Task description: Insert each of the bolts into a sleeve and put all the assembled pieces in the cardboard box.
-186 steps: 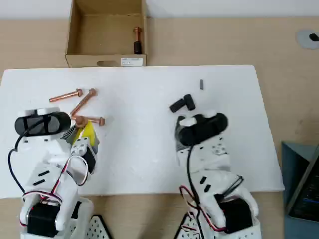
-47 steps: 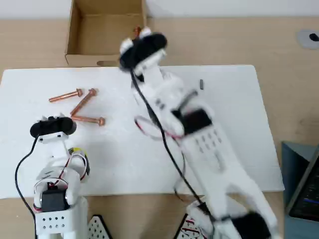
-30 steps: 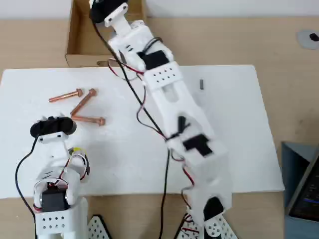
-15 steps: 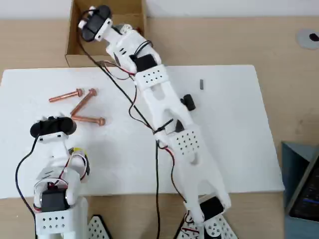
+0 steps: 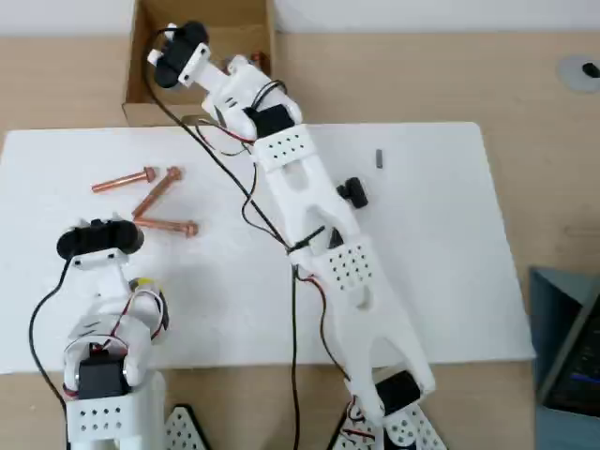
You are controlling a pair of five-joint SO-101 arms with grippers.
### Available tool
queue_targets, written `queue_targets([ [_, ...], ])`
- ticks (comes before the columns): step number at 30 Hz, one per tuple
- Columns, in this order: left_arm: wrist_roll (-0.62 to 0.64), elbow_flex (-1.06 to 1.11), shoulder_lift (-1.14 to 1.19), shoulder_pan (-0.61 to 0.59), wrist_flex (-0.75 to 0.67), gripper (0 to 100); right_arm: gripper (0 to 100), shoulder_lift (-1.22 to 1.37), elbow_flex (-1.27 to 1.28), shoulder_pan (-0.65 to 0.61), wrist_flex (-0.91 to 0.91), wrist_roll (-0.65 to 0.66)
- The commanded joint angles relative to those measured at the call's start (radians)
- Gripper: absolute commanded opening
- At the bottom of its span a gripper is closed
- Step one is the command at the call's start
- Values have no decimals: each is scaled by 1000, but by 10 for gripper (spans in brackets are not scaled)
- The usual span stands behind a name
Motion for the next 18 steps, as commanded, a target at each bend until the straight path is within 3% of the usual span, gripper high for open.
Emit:
queue_targets([
  [1, -2, -8, -7, -3, -2, 1, 139, -24, -59, 8, 3, 9],
  [7, 0, -8, -7, -6, -2, 1, 138, -27, -90, 12, 12, 9],
  [13, 2, -8, -7, -6, -2, 1, 131, -25, -251, 8, 189, 5],
  [18, 2, -8, -7, -5, -2, 1, 6, -22, -395, 13, 333, 8],
])
